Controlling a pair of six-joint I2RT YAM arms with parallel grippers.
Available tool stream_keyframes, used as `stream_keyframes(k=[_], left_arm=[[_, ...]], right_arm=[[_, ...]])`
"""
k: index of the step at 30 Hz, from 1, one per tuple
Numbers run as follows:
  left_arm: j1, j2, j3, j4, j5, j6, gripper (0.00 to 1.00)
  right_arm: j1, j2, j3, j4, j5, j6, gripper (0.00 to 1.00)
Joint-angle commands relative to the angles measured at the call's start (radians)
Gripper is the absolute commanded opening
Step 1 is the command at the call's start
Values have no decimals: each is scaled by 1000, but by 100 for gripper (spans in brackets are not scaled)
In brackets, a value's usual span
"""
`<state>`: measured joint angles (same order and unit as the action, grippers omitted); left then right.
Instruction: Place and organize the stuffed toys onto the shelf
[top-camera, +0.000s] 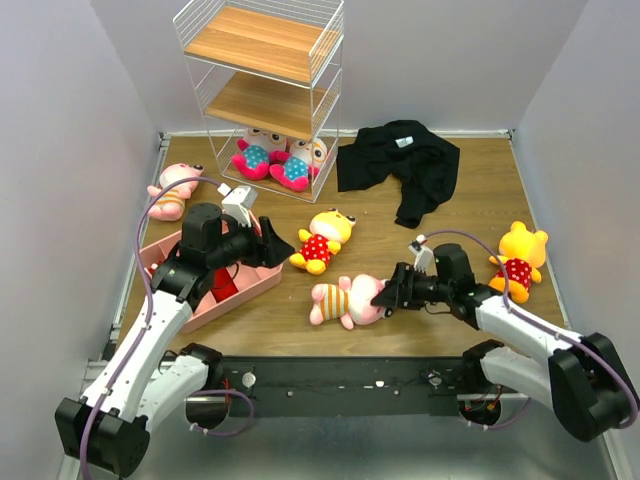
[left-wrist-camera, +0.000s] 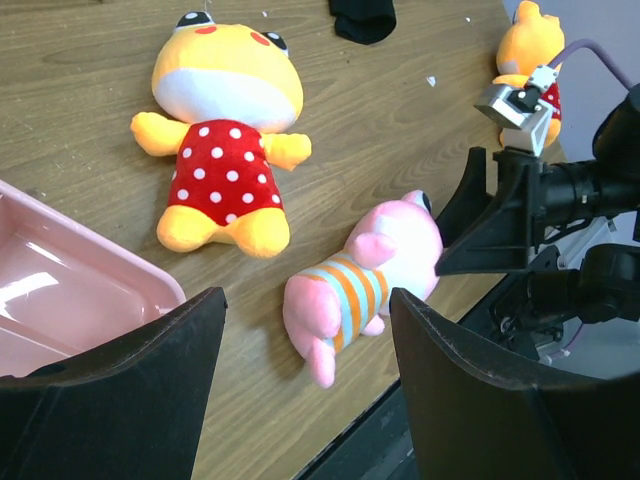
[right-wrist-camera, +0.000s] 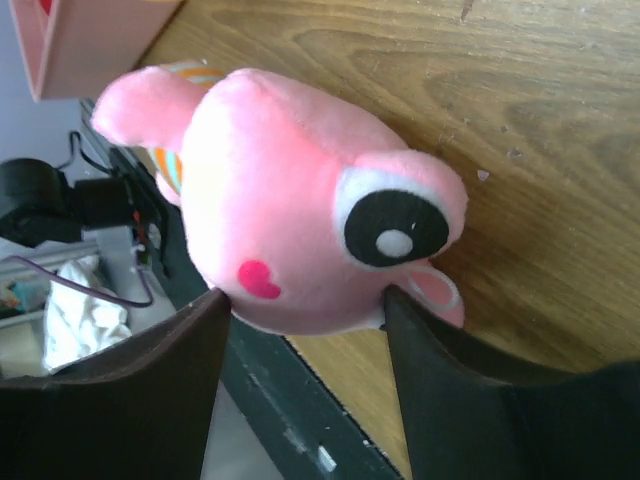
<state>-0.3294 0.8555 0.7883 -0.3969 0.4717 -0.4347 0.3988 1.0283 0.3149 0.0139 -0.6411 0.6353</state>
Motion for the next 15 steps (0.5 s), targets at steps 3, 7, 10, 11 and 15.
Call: stream_keyframes(k=[3,7,10,11,15], left_arm=[[-2,-36,-21,32,53,-9,76],[-2,-55,-40,29,51,-19,75],[-2,-75,-47,21,61,-27,75],[-3,-85,-47,17,65,-29,75],[-13,-101,-58,15,103,-39,75]], right_arm=[[37,15,15,41,99,-9,26],[37,-80,59,-85,121,-34,1],[37,-157,120,-197,116,-49,1],[35,-175,133,-216,110,-46,1],[37,-250,187,-261,74,-11,1]])
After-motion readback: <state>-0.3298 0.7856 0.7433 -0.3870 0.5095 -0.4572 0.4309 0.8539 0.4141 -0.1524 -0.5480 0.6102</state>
